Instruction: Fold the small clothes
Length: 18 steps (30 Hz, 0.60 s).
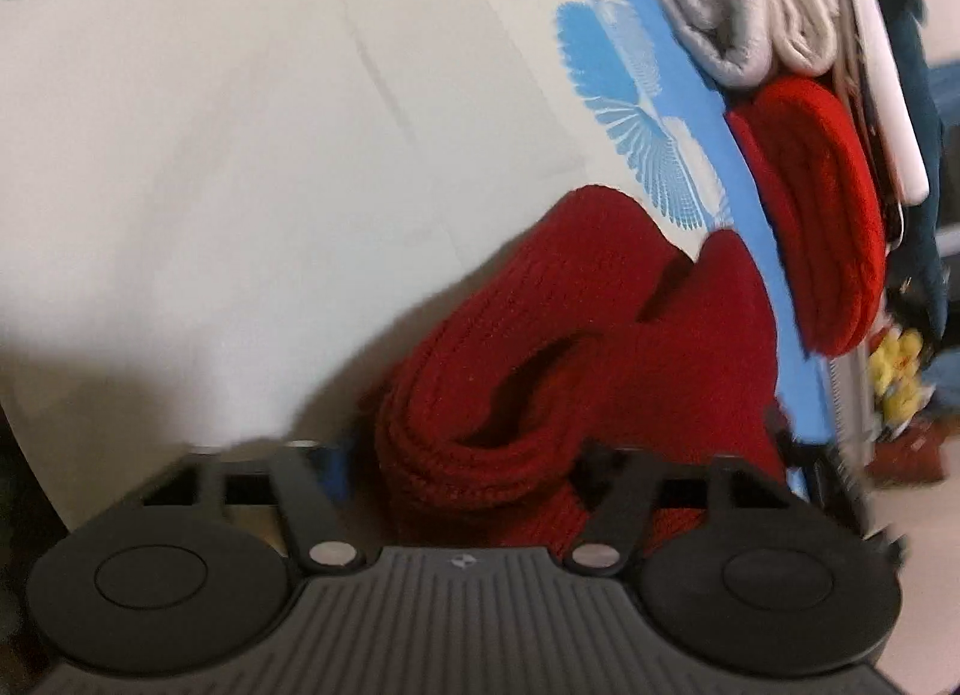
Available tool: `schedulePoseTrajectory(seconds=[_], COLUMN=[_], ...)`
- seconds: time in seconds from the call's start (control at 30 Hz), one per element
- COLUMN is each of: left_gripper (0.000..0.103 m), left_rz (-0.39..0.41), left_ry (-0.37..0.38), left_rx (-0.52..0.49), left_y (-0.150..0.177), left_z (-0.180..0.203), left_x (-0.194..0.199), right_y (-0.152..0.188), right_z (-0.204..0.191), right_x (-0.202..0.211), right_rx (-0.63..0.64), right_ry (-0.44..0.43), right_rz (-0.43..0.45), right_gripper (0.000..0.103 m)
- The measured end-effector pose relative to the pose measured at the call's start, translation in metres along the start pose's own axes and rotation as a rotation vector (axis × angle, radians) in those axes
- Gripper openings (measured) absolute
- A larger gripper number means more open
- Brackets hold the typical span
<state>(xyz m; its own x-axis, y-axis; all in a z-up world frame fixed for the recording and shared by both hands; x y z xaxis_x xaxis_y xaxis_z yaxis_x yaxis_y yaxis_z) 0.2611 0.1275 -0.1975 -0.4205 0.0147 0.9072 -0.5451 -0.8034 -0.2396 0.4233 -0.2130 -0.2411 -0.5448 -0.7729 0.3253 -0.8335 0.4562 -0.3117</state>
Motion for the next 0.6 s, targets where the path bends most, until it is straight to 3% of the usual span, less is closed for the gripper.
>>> schedulePoseTrajectory(seconds=[0.13, 0.27, 0.43, 0.5, 0.6], left_gripper=[0.047, 0.044, 0.041, 0.040, 0.040], left_rz=[0.069, 0.056, 0.098, 0.154, 0.166], left_ry=[-0.021, -0.013, -0.046, -0.049, -0.057], left_rx=[-0.066, -0.043, -0.118, -0.212, -0.347], left_y=[0.002, -0.003, -0.023, -0.039, -0.060], left_z=[0.011, 0.029, 0.102, 0.144, 0.217], left_x=[0.010, 0.007, -0.013, -0.023, -0.051], right_y=[0.001, -0.025, -0.076, -0.106, -0.138], right_z=[-0.034, -0.060, -0.060, -0.045, -0.004], right_x=[-0.013, -0.023, -0.024, -0.011, 0.028], right_rx=[0.198, 0.278, 0.325, 0.300, 0.233], right_ry=[0.019, -0.006, 0.008, 0.019, 0.043], right_rz=[0.032, 0.075, 0.175, 0.241, 0.352], right_gripper=[0.035, 0.033, 0.031, 0.030, 0.028])
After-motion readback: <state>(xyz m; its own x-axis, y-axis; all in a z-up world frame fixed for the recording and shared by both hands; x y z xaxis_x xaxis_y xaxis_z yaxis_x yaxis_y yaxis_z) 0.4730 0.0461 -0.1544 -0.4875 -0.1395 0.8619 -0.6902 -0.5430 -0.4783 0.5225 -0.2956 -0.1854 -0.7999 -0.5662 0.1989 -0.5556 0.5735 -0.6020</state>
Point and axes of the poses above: each gripper's, at about its wrist camera, not at the fingertips, and x roughly against the way its jaws point, z to its right, y to its underside, the point moved 6 cm from there along -x, roughly the way its jaws point, and after that the axes turned 13 degrees about -y, right-handed, at the moved point
